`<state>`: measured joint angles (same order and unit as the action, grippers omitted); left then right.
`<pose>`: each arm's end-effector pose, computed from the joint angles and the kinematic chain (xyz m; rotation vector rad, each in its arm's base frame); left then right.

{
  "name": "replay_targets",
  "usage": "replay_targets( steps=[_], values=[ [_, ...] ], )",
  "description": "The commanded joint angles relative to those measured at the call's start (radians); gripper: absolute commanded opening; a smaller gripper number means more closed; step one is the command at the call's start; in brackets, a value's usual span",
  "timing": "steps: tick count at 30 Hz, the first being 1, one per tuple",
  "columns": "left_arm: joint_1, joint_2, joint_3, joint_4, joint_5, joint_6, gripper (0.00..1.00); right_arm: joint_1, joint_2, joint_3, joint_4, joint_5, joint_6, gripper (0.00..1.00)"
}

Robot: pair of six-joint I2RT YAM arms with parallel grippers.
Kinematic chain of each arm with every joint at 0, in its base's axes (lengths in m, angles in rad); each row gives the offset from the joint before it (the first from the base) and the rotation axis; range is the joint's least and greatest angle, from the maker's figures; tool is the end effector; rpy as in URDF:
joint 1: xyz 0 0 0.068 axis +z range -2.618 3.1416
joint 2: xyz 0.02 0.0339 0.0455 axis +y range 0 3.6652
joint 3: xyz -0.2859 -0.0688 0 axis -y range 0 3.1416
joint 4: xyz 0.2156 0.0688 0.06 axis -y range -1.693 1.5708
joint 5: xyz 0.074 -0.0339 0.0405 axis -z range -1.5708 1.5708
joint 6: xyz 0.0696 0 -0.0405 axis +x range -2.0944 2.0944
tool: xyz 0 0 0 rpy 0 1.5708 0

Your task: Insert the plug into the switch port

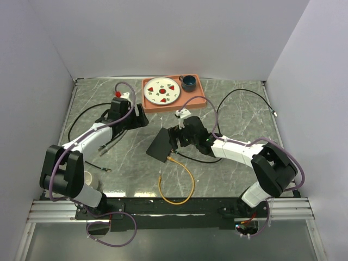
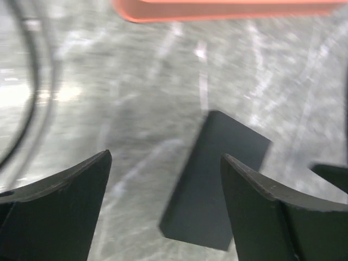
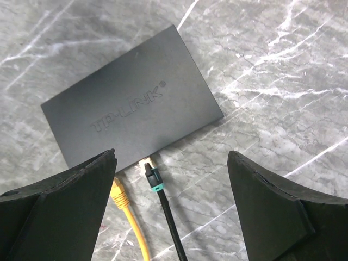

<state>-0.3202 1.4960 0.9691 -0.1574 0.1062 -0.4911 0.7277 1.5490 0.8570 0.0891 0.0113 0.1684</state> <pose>0.3072 -0.1097 0.2515 -0.1390 2.3060 -0.5454 0.2517 0.2231 0.2265 -0.6056 2.1328 0.4936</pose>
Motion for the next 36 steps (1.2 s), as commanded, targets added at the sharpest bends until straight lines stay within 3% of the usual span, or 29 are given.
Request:
replay_targets(
  steps=[1,23,32,34,36],
  values=[
    [0.047,0.007,0.04,-0.028,-0.098,-0.001,0.84,-0.005,-0.05,0.008,0.04,-0.002,0.014,0.91],
    [0.179,0.202,0.063,-0.028,-0.303,-0.004,0.72,-0.005,-0.049,-0.01,0.046,-0.005,0.016,0.92],
    [0.179,0.305,0.089,-0.063,-0.362,0.014,0.6,-0.005,-0.049,-0.007,0.038,-0.002,0.011,0.92],
    [0.179,0.328,0.1,-0.08,-0.376,0.017,0.54,-0.005,-0.046,-0.006,0.038,-0.002,0.011,0.92],
    [0.179,0.352,0.114,-0.097,-0.398,0.014,0.42,-0.005,-0.043,-0.004,0.037,-0.004,0.011,0.92]
  ],
)
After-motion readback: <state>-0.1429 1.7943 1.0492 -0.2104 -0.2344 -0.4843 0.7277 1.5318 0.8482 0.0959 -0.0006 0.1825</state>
